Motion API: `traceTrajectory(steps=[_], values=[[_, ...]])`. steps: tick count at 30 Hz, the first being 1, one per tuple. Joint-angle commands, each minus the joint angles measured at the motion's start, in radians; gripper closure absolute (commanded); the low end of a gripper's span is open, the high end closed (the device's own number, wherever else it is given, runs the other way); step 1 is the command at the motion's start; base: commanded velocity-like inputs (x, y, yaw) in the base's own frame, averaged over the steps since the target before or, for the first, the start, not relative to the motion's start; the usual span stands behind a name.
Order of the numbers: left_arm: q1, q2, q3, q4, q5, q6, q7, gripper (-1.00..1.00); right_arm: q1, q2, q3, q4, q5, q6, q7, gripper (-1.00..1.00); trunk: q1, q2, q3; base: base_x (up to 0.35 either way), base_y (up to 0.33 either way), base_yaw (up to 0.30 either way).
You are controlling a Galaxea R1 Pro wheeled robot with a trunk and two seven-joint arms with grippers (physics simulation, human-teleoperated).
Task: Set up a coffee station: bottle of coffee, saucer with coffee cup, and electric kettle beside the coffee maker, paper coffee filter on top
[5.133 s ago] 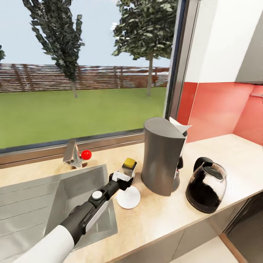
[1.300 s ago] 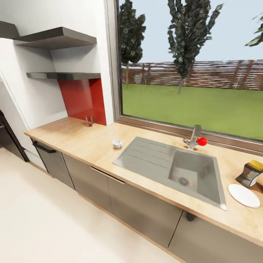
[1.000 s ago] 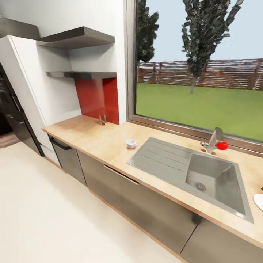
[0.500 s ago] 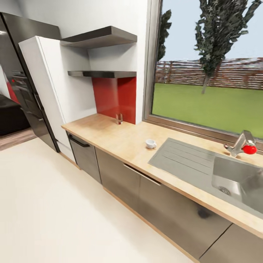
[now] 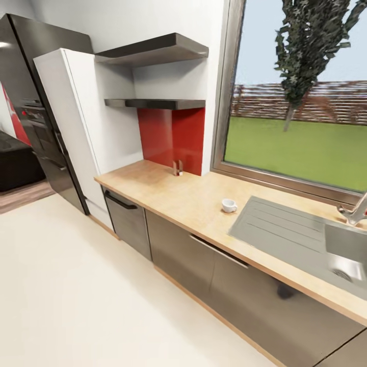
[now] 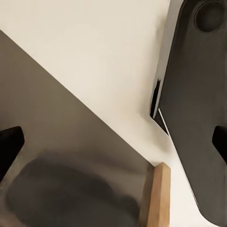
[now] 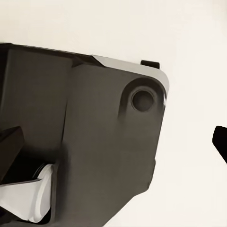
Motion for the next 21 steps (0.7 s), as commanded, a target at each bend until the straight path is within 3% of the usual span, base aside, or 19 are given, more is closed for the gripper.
traceTrajectory(steps=[1, 10, 21], values=[[-0.001, -0.001, -0.009, 0.001, 0.007, 0.0, 0.002, -1.0, -0.001, 0.0, -0.007, 0.001, 0.008, -0.003, 0.004, -1.0, 0.001, -0.001, -0.002, 0.218, 0.29, 0.0], [-0.001, -0.002, -0.01, 0.0, 0.007, -0.002, 0.001, -1.0, -0.001, -0.002, -0.01, 0.001, 0.008, -0.002, 0.003, -1.0, 0.001, -0.001, -0.002, 0.224, 0.266, -0.012], [-0.001, -0.008, -0.01, -0.001, 0.008, -0.004, 0.001, -1.0, -0.001, -0.003, -0.012, 0.0, 0.007, -0.002, 0.004, -1.0, 0.001, -0.001, -0.002, 0.195, 0.293, -0.241]])
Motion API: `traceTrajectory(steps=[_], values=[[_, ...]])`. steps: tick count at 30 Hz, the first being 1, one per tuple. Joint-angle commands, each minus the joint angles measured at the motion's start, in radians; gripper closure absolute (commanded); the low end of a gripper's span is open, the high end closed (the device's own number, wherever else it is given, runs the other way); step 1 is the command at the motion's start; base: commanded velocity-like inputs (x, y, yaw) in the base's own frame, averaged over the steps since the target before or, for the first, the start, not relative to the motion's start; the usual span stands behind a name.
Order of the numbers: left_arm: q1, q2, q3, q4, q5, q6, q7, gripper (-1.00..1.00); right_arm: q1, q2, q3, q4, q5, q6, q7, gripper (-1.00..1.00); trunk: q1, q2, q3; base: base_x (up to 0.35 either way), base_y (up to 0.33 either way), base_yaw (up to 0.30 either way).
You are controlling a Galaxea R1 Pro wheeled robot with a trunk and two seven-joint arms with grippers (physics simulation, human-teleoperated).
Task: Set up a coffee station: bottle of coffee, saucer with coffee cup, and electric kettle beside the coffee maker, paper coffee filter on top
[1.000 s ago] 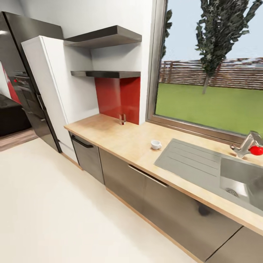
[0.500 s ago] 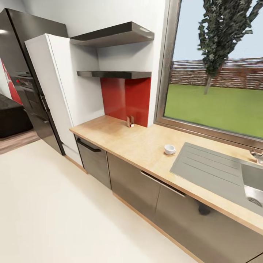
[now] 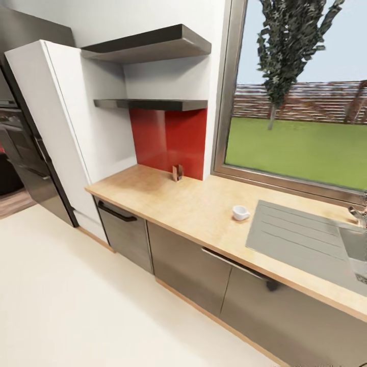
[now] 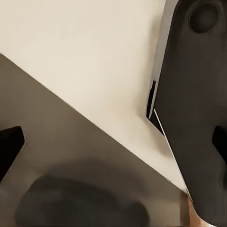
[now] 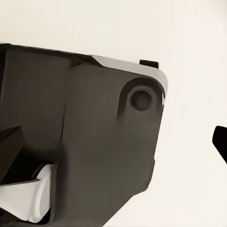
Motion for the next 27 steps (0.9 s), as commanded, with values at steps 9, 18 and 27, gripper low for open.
traceTrajectory(steps=[9, 18, 27], values=[[-0.001, -0.001, -0.008, 0.0, 0.008, -0.002, 0.003, -1.0, -0.001, 0.002, -0.008, 0.0, 0.007, -0.003, 0.003, -1.0, 0.001, -0.002, -0.002, 0.134, 0.314, -0.268], [-0.001, 0.009, -0.007, 0.0, 0.006, -0.009, 0.004, -1.0, -0.001, 0.005, -0.006, -0.006, 0.009, -0.004, 0.002, -1.0, 0.001, -0.002, -0.002, 0.068, 0.13, -0.14], [0.001, 0.008, -0.001, 0.002, 0.014, -0.168, 0.004, -1.0, -0.002, 0.175, 0.088, -0.561, 0.082, -0.065, 0.001, -1.0, 0.001, -0.002, -0.002, 0.001, 0.001, -0.002]])
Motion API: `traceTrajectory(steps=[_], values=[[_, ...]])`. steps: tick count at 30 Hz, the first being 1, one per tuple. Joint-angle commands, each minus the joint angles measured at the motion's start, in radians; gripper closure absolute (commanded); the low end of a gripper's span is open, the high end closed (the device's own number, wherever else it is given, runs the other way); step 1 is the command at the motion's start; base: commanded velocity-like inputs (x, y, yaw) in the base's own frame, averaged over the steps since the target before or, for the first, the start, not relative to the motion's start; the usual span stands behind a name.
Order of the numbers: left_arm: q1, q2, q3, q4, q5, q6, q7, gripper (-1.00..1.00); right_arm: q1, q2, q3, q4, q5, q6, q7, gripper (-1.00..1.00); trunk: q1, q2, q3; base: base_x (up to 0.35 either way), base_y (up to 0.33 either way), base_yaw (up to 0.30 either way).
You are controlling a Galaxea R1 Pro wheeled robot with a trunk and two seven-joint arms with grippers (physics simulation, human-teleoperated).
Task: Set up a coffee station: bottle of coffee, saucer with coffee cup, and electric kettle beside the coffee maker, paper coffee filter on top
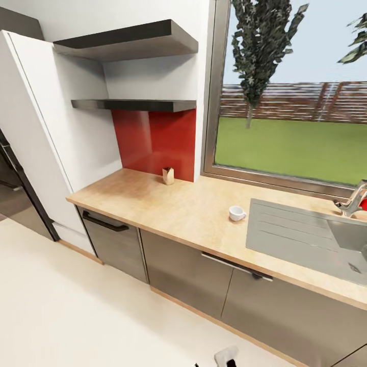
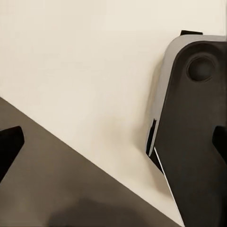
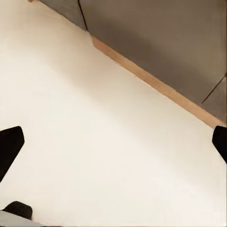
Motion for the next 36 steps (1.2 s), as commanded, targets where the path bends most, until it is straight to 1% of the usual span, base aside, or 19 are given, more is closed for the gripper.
traceTrajectory(steps=[1, 4, 8, 10, 11, 12, 16, 18, 20, 21, 22, 23, 25, 26, 30, 32, 33, 34, 36], values=[[-0.001, 0.0, -0.008, 0.001, 0.005, -0.004, 0.002, -1.0, -0.001, 0.013, 0.026, -0.067, 0.022, -0.008, 0.002, -1.0, 0.0, -0.002, -0.002, 0.0, 0.0, 0.0], [0.006, 0.003, -0.006, 0.002, 0.011, -0.013, 0.001, -1.0, -0.021, 0.013, 0.05, -0.161, 0.03, -0.013, 0.001, -1.0, 0.0, -0.002, -0.002, 0.0, 0.0, 0.0], [0.009, 0.008, -0.005, 0.007, 0.012, -0.018, 0.0, -1.0, -0.074, 0.013, 0.058, -0.239, 0.032, -0.013, 0.001, -1.0, 0.0, -0.002, -0.002, 0.0, 0.0, 0.0], [0.01, 0.009, -0.005, 0.009, 0.011, -0.016, 0.0, -1.0, -0.139, 0.013, 0.059, -0.258, 0.031, -0.011, -0.016, -1.0, 0.0, -0.002, -0.002, 0.0, 0.0, 0.0], [0.01, 0.009, -0.005, 0.009, 0.011, -0.016, 0.0, -1.0, -0.154, 0.013, 0.059, -0.26, 0.031, -0.011, -0.024, -1.0, 0.0, -0.002, -0.002, 0.0, 0.0, 0.0], [0.01, 0.008, -0.005, 0.008, 0.012, -0.015, 0.0, -1.0, -0.198, 0.013, 0.059, -0.264, 0.031, -0.009, -0.054, -1.0, 0.0, -0.002, -0.002, 0.0, 0.0, 0.0], [0.01, 0.005, -0.004, 0.005, 0.014, -0.015, 0.0, -1.0, -0.293, 0.013, 0.06, -0.267, 0.03, 0.0, -0.118, -1.0, 0.0, -0.002, -0.002, 0.0, 0.0, 0.0], [0.01, 0.004, -0.005, 0.004, 0.013, -0.016, 0.0, -1.0, -0.341, 0.013, 0.059, -0.268, 0.029, 0.018, -0.13, -1.0, 0.0, -0.002, -0.002, 0.0, 0.0, 0.0], [0.01, 0.004, -0.008, 0.004, 0.008, -0.016, 0.0, -1.0, -0.396, 0.013, 0.059, -0.265, 0.029, 0.062, -0.136, -1.0, 0.0, -0.002, -0.002, 0.0, 0.0, 0.0], [0.01, 0.003, -0.01, 0.003, 0.006, -0.015, 0.0, -1.0, -0.436, 0.013, 0.059, -0.263, 0.029, 0.106, -0.139, -1.0, 0.0, -0.002, -0.002, 0.0, 0.0, 0.0], [0.01, 0.001, -0.013, 0.003, 0.003, -0.013, 0.0, -1.0, -0.508, 0.013, 0.057, -0.264, 0.029, 0.2, -0.142, -1.0, 0.0, -0.002, -0.002, 0.0, 0.0, 0.0], [0.01, 0.001, -0.014, 0.002, 0.002, -0.014, -0.001, -1.0, -0.558, 0.013, 0.055, -0.267, 0.03, 0.257, -0.144, -1.0, 0.0, -0.002, -0.002, 0.0, 0.0, 0.0], [0.01, 0.0, -0.016, 0.002, 0.001, -0.015, -0.002, -1.0, -0.6, 0.013, 0.052, -0.268, 0.031, 0.297, -0.155, -1.0, 0.0, -0.002, -0.002, 0.0, 0.0, 0.0], [0.01, -0.001, -0.017, 0.001, 0.0, -0.016, -0.003, -1.0, -0.637, 0.013, 0.05, -0.268, 0.032, 0.326, -0.188, -1.0, 0.0, -0.002, -0.002, 0.0, 0.0, 0.0], [0.01, 0.001, -0.018, 0.001, 0.0, -0.019, -0.002, -1.0, -0.695, 0.013, 0.04, -0.265, 0.031, 0.386, -0.332, -1.0, 0.0, -0.002, -0.002, 0.0, 0.0, 0.0], [0.01, 0.001, -0.017, 0.001, 0.0, -0.02, -0.001, -1.0, -0.703, 0.013, 0.033, -0.265, 0.031, 0.396, -0.356, -1.0, 0.0, -0.002, -0.002, 0.0, 0.0, 0.0], [0.01, 0.003, -0.015, 0.001, 0.0, -0.021, 0.0, -1.0, -0.714, 0.013, 0.004, -0.266, 0.031, 0.412, -0.384, -1.0, 0.0, -0.002, -0.002, 0.0, 0.0, 0.0], [0.01, 0.002, -0.015, 0.002, 0.001, -0.02, 0.0, -1.0, -0.735, 0.007, -0.024, -0.262, 0.031, 0.462, -0.392, -1.0, 0.0, -0.002, -0.002, 0.0, 0.0, 0.0], [0.01, 0.0, -0.016, 0.001, 0.0, -0.02, 0.0, -1.0, -0.753, -0.017, -0.04, -0.26, 0.031, 0.531, -0.394, -1.0, 0.0, -0.002, -0.002, 0.0, 0.0, 0.0]])
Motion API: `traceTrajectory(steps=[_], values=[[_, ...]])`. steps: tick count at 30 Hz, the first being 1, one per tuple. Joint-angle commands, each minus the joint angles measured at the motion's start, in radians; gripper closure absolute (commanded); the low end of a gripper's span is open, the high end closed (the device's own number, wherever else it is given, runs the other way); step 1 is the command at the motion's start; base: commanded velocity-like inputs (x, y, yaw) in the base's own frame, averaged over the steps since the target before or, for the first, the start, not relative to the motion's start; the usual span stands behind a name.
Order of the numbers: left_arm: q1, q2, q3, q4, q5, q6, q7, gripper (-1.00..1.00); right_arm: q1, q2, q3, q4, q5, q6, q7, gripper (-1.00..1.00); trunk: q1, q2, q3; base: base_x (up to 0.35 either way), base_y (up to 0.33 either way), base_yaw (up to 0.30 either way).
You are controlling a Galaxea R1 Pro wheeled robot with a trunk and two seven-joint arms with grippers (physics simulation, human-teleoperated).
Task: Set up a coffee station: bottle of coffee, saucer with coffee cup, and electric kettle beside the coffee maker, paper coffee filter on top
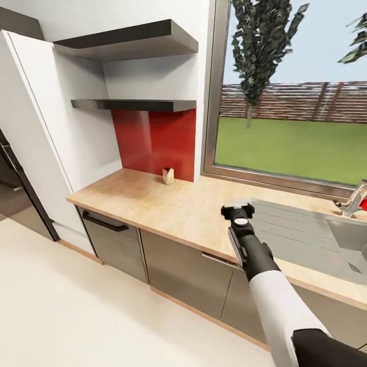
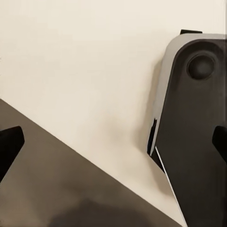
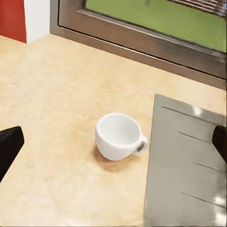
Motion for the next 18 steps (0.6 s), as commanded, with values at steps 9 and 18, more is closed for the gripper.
traceTrajectory(steps=[9, 18], values=[[-0.012, -0.001, -0.009, -0.01, -0.006, -0.007, -0.001, -1.0, -0.01, -0.04, -0.041, 0.003, -0.025, 0.137, 0.028, -1.0, 0.0, -0.002, -0.002, 0.163, 0.0, 0.0], [0.003, 0.014, -0.005, -0.043, 0.022, -0.033, -0.002, -1.0, -0.001, -0.007, -0.013, -0.012, -0.025, 0.127, 0.028, -1.0, 0.0, -0.002, -0.002, 0.0, 0.0, 0.0]])
